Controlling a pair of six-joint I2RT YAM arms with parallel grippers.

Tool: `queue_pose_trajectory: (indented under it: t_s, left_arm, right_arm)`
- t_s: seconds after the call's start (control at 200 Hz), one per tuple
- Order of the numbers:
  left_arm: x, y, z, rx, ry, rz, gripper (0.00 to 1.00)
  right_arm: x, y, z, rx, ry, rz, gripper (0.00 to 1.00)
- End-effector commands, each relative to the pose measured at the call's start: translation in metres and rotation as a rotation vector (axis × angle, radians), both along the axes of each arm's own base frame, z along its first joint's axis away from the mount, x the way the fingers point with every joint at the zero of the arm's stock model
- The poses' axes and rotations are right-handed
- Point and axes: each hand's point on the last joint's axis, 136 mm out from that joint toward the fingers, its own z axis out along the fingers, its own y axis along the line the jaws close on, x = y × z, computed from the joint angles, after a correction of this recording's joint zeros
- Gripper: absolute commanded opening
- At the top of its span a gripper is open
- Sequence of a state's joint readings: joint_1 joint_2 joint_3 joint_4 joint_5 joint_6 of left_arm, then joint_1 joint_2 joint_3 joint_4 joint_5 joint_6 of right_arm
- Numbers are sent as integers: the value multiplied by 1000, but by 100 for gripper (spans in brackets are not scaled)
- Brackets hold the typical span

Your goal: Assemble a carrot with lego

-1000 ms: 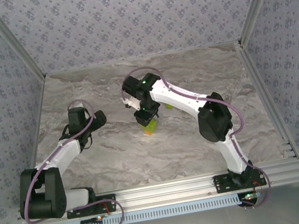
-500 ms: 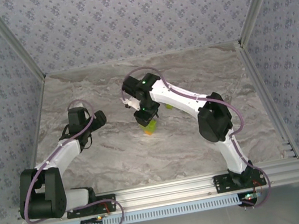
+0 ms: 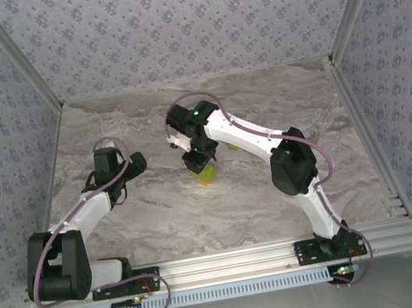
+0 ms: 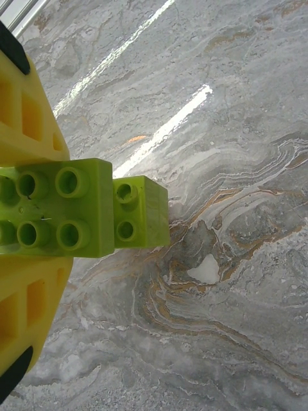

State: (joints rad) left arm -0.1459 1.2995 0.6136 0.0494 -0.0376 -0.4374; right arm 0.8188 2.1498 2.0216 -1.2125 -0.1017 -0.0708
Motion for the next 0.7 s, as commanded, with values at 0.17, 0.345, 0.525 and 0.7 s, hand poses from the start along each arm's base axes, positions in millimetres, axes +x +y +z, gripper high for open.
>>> queue_pose_trajectory:
  t_s: [0.17, 0.345, 0.525, 0.7]
  left_arm:
    - [3, -2, 5, -2, -19, -15, 91]
    - [3, -2, 6, -2, -21, -15, 91]
    - [3, -2, 6, -4, -22, -17, 91]
    - [3, -2, 6, -3, -21, -17, 91]
  right_arm:
    - [-16, -7, -30, -119, 53, -2, 35]
    - [-22, -6, -36, -139, 59, 4, 35]
    - [-26, -8, -46, -166, 68, -4, 35]
    - [-25, -8, -51, -163, 95, -69, 34]
